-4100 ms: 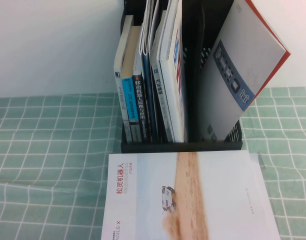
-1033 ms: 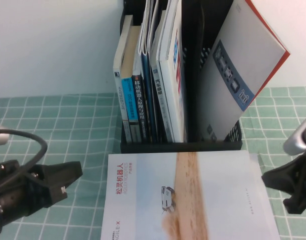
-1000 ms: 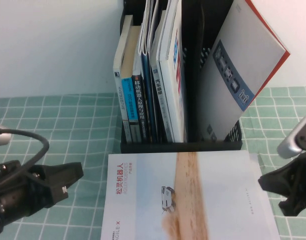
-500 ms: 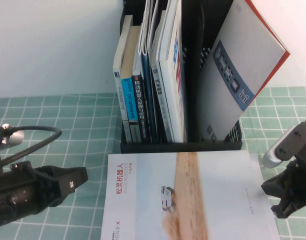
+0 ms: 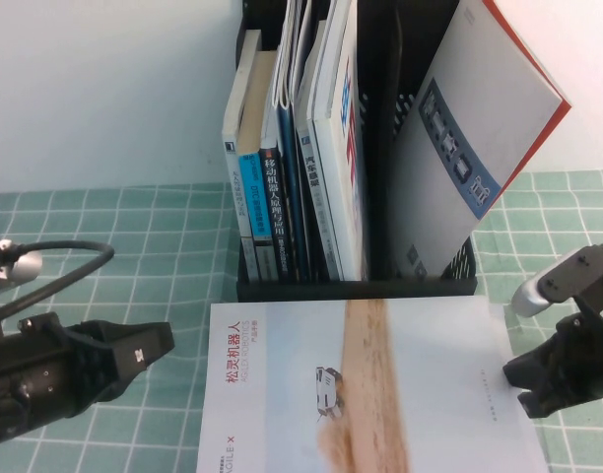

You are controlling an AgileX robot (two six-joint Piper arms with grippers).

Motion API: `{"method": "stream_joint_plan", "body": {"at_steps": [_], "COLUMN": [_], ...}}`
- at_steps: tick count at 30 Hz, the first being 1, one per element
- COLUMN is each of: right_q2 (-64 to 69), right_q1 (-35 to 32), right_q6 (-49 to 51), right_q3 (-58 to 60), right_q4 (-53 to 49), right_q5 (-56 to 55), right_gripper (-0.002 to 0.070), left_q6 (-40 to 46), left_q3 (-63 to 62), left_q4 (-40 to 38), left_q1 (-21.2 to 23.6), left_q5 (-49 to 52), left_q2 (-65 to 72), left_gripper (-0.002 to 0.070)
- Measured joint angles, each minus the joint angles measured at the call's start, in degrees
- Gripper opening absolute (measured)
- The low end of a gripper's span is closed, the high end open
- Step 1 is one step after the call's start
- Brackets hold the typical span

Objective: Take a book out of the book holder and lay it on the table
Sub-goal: Hold the bookshelf

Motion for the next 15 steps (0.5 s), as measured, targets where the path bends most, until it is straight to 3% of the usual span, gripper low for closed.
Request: {"method": "stream_joint_plan", "body": {"at_steps": [10, 13, 15], "right_q2": [0.90, 1.02, 1.26], "right_q1": [-0.23, -0.23, -0.12], "right_q6": [0.00, 0.00, 0.00], "right_q3": [-0.12, -0.12, -0.12], "right_q4": [9.45, 10.63, 11.10], "right_q5": [3.10, 5.65, 7.46], "right_gripper": [-0.0002, -0.0002, -0.0002], "left_q6": [0.27, 0.31, -0.47], "left_q3": [-0.10, -0.30, -0.43], "left_q4": [-4.39, -4.65, -4.65], "left_q1": [0.00, 0.00, 0.00], "left_q5": [3.35, 3.42, 3.42], "left_q2": [0.00, 0.00, 0.00], "left_gripper": [0.0003, 0.0049, 0.0117]}}
